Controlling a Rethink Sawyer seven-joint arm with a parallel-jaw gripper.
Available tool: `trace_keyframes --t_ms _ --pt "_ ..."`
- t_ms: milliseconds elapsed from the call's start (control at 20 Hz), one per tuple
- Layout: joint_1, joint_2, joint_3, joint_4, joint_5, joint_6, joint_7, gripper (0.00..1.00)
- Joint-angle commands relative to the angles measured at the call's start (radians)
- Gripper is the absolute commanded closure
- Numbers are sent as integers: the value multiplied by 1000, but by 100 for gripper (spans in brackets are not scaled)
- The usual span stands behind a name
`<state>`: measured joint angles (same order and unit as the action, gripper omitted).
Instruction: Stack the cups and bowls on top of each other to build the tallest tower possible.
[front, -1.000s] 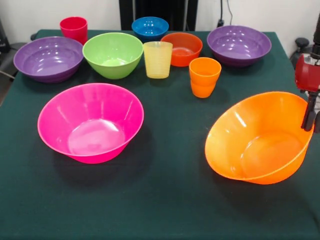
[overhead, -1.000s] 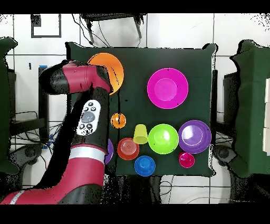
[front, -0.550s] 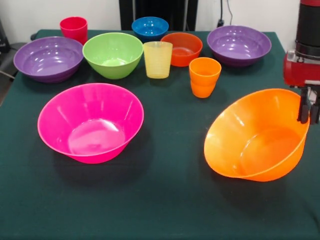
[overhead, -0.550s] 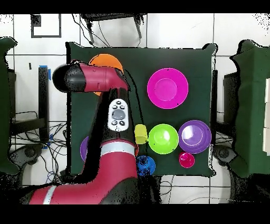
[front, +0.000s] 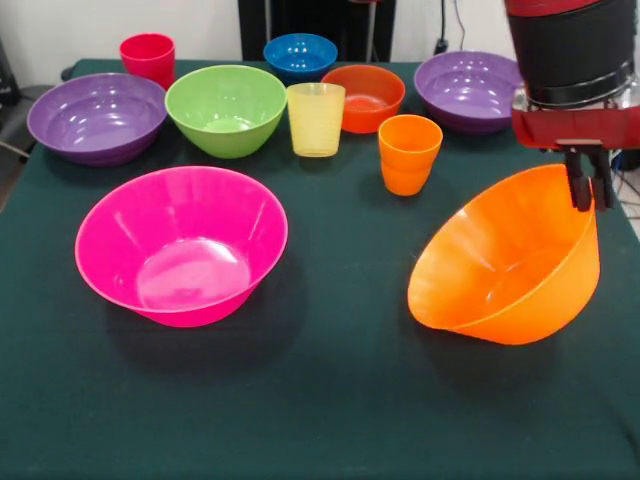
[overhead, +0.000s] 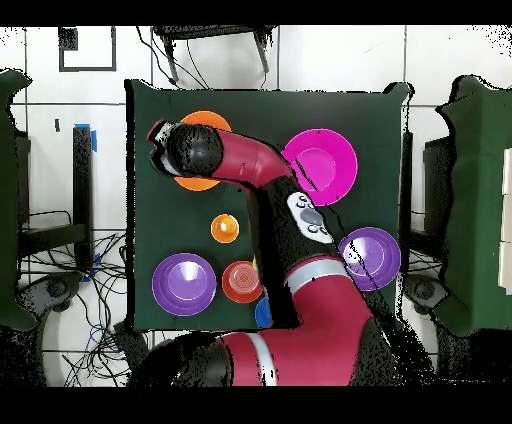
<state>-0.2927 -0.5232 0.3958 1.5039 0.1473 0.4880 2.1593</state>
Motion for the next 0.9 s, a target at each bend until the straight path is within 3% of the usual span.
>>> trace_keyframes --t_ms 50,300,700,900 --pt "-44 49 215 102 14 262 -151 100" --pt "-76 155 265 28 79 536 -104 100" --pt "-31 196 133 -162 34 893 51 100" --pt "-65 242 145 -221 11 1013 -27 100"
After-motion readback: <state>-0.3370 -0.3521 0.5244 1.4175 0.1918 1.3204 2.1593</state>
